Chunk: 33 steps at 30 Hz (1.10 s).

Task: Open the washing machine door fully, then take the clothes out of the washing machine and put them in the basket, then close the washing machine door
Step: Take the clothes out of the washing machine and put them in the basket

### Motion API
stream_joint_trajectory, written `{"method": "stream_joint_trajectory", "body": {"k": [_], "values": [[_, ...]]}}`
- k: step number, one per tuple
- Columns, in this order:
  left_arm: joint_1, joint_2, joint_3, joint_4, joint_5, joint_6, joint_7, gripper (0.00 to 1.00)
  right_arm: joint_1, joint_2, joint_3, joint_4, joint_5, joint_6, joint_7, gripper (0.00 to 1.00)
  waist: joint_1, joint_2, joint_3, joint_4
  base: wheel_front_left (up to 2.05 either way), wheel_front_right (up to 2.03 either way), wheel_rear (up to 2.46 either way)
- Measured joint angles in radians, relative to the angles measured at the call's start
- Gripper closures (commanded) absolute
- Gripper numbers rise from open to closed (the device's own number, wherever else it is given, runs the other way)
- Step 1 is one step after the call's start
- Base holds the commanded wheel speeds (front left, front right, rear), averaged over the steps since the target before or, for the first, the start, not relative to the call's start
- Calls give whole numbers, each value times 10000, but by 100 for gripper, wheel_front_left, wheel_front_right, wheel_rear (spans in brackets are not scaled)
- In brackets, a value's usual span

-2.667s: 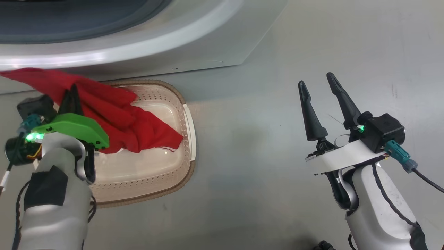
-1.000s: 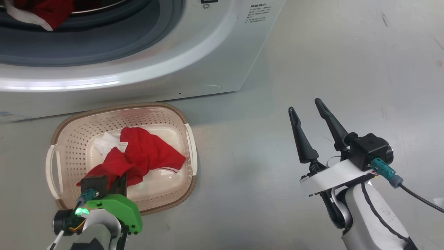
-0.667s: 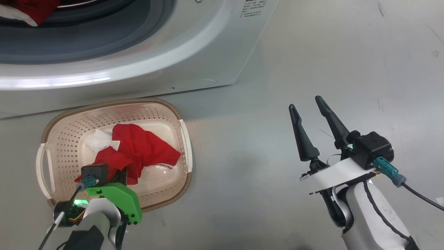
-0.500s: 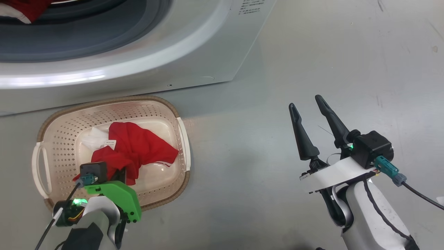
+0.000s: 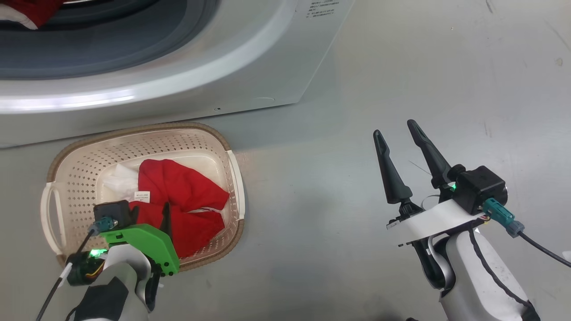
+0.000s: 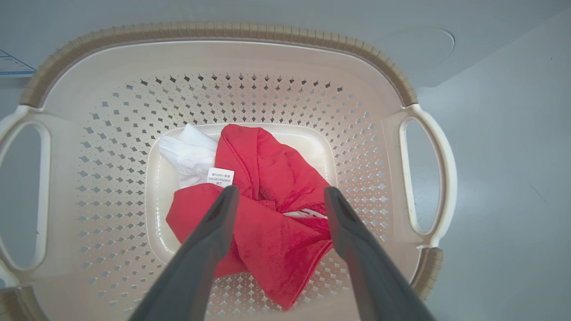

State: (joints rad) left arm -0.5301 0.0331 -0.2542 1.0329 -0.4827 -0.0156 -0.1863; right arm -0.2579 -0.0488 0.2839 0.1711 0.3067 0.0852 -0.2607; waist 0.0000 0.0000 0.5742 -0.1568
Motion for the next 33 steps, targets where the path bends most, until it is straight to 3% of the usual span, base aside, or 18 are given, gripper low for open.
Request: {"method": "stream_joint_trajectory", "body": {"k": [7, 21, 33], "values": [[-13, -13, 94, 12, -439, -259, -395, 0, 1, -2, -25, 165, -46, 0, 0, 0, 0, 0, -314, 93, 0, 0, 0], [34, -31, -25, -1287, -525, -556, -644, 0, 283, -2, -226, 543, -180, 0, 2, 0, 0, 0, -1289, 397, 0, 0, 0], [848, -36, 314, -3818, 479, -155, -644, 0, 895, 0, -520, 744, -414, 0, 2, 0, 0, 0, -2446, 871, 0, 0, 0]]}}
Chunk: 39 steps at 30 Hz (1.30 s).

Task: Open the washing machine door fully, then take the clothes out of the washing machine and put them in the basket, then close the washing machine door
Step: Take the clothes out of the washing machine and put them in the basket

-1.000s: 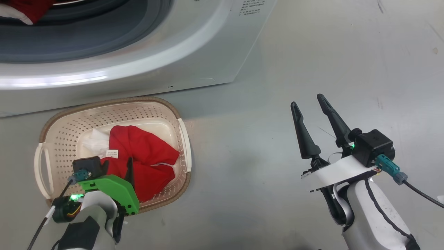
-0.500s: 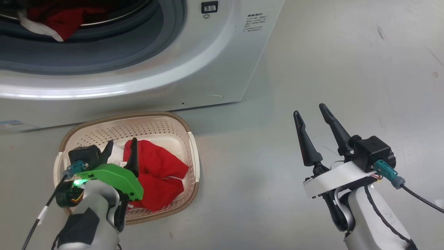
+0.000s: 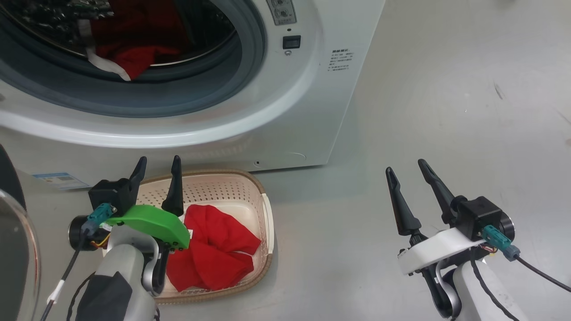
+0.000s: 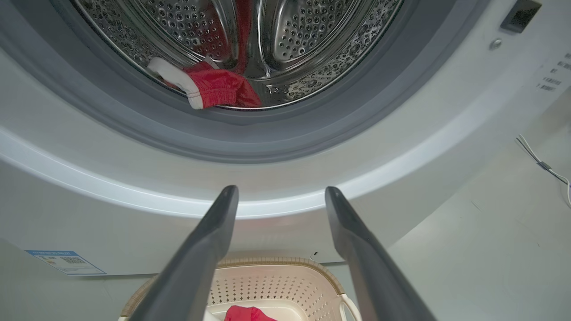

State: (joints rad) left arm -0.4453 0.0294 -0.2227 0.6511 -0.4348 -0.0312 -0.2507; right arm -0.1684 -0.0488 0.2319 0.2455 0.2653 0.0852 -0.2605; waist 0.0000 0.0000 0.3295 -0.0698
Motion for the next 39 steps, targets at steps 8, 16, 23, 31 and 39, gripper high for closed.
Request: {"method": "stream_joint_trajectory", "body": {"k": [8, 16, 23, 31, 39], "values": [[761, 8, 127, -1438, 533, 196, -2, 0, 479, 2, -109, 44, -84, 0, 0, 0, 0, 0, -833, 322, 0, 0, 0], [1859, 157, 201, -2454, 941, 487, -2, 0, 852, 10, -268, 33, -201, -15, 0, 0, 0, 0, -1664, 552, 0, 0, 0], [2884, 337, 0, -2991, 1197, 596, -2, 0, 1313, 21, -309, 25, -205, -86, 0, 0, 0, 0, -2318, 657, 0, 0, 0], [4222, 485, 19, -3455, 1197, 840, 0, 0, 1843, 36, -228, 8, -198, -178, 0, 0, 0, 0, -3003, 628, 0, 0, 0], [4869, 485, -52, -4134, 1250, 984, 0, 0, 2303, 46, -232, -153, -199, -355, 0, 0, 0, 0, -3387, 554, 0, 0, 0]]}}
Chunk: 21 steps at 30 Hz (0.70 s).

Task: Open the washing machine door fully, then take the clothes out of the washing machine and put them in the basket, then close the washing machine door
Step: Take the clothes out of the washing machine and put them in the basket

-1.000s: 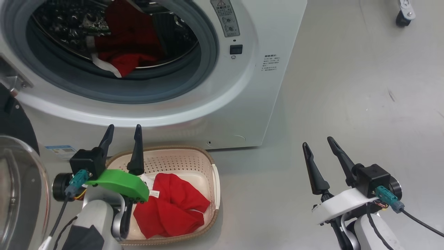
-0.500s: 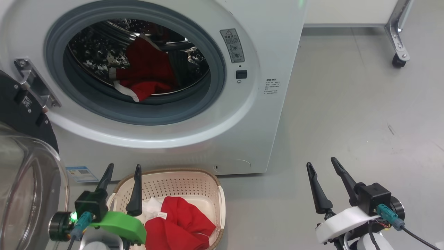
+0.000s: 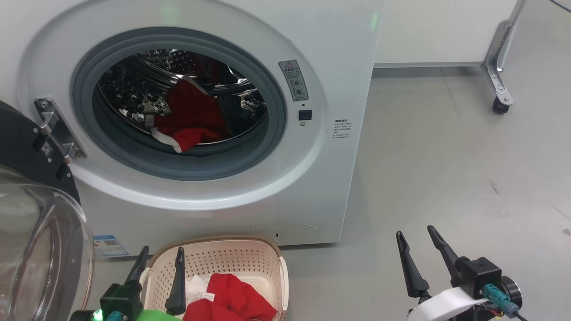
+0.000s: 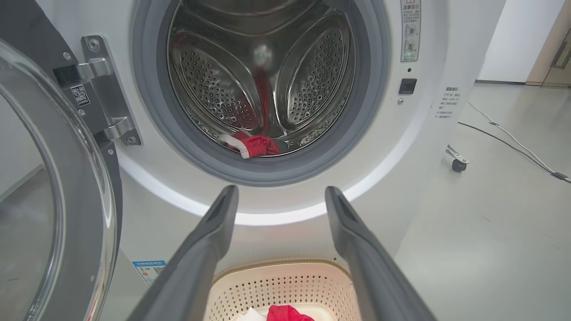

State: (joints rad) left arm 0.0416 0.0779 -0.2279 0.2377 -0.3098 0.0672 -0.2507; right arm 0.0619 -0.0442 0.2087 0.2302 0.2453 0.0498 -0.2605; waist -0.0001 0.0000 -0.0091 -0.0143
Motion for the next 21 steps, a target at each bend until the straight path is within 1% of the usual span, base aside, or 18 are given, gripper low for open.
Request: {"method": "stream_joint_trajectory", "body": {"k": [11, 13, 21], "values": [[476, 25, 12, -800, 50, 161, 134, 0, 122, 2, 109, -192, 0, -13, 0, 0, 0, 0, -23, -104, 0, 0, 0], [522, 31, 13, -924, 73, 171, 215, 0, 135, 4, 128, -219, 0, -88, 0, 0, 0, 0, -13, -123, 0, 0, 0], [704, 38, 31, -1367, 211, 247, 397, 0, 151, 4, 165, -305, 2, -98, 0, 0, 0, 0, 19, -165, 0, 0, 0]]}}
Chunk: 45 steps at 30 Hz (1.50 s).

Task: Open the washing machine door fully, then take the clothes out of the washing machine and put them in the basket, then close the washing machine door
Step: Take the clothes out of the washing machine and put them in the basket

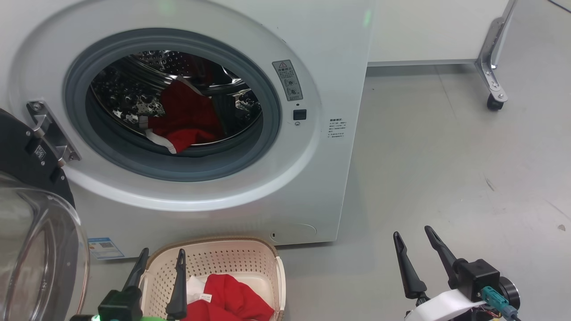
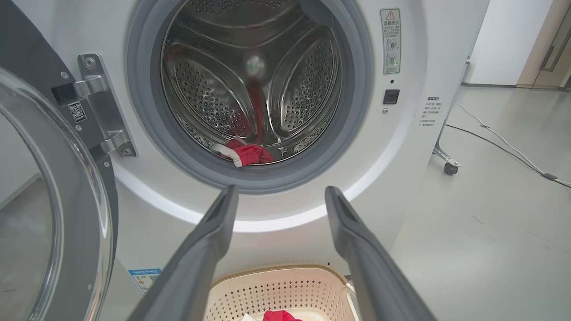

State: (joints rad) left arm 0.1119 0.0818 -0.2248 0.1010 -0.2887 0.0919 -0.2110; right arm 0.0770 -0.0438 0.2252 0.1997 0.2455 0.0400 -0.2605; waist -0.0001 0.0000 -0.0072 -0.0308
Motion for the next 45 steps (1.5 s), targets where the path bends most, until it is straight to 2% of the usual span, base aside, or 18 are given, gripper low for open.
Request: {"method": "stream_joint_trajectory", "body": {"k": [16, 23, 33, 45], "values": [[117, -4, -2, -763, 86, 84, 265, 0, 8, 0, 12, -353, -4, -4, 0, 0, 0, 0, 526, 30, 0, 0, 0], [-69, -15, -27, -828, 82, 86, 430, 0, -96, 0, 77, -598, -21, 2, 0, 0, 0, 0, 1117, -5, 0, 0, 0], [-1560, -73, -25, -391, -115, 75, 882, 0, -691, 0, 144, -993, -65, 29, 0, 0, 0, 0, 2299, -164, 0, 0, 0], [-3867, 82, -25, 828, -297, -368, 2157, 0, -1607, -10, 347, -1440, 184, 31, 0, 0, 1, 0, 3911, -669, 0, 0, 0]]}}
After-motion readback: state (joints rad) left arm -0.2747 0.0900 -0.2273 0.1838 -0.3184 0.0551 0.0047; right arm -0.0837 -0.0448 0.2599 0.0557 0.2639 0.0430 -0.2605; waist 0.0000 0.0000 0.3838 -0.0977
